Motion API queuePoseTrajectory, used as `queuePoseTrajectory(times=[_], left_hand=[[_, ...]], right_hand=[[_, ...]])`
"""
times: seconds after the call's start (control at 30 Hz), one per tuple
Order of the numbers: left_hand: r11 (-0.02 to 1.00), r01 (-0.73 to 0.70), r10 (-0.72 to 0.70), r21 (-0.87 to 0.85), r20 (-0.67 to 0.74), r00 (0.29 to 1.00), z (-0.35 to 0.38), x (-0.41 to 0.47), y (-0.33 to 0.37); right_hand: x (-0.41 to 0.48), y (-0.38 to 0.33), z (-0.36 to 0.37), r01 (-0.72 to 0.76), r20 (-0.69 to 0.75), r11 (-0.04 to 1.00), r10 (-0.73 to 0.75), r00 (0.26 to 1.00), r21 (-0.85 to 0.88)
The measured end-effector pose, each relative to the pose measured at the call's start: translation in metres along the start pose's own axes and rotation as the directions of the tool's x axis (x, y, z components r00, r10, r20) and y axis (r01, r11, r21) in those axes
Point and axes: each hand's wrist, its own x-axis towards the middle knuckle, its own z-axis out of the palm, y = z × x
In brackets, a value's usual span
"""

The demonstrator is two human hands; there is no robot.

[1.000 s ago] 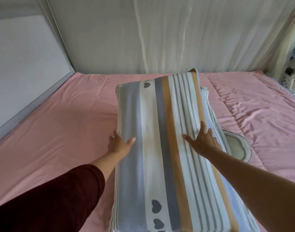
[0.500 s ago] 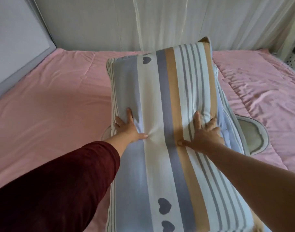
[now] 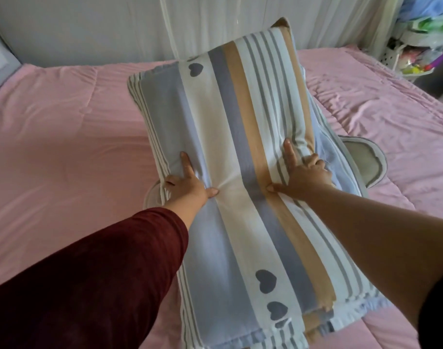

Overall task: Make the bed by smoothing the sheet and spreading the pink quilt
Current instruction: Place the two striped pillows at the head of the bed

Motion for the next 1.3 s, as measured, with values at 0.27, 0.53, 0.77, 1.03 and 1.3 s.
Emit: queuePoseTrajectory(times=[0.27,0.53,0.77,1.03,1.3], left_hand=[[0.987,-0.094,0.109,0.133,-0.105,0.988,0.000,-0.003,-0.012],[0.898,-0.385,0.336,-0.214,-0.231,0.913,-0.005,-0.013,-0.048],[0.887,-0.455,0.417,-0.085,-0.281,0.865,-0.038,-0.024,-0.068],[0.848,-0.492,0.355,-0.199,-0.475,0.805,-0.113,-0.023,-0.172],[0.909,-0.394,0.287,-0.132,-0.486,0.825,-0.209,0.010,-0.330]], right_hand=[[-0.003,0.006,0.011,0.025,-0.166,1.000,-0.025,0.986,-0.001],[-0.005,0.008,0.002,0.172,-0.371,0.939,-0.052,0.927,0.297],[-0.047,-0.018,-0.038,0.063,-0.450,0.950,0.086,0.889,0.306],[-0.109,-0.126,-0.055,0.180,-0.519,0.911,0.042,0.854,0.370],[-0.177,-0.301,-0.024,0.256,-0.442,0.771,0.037,0.896,0.584]])
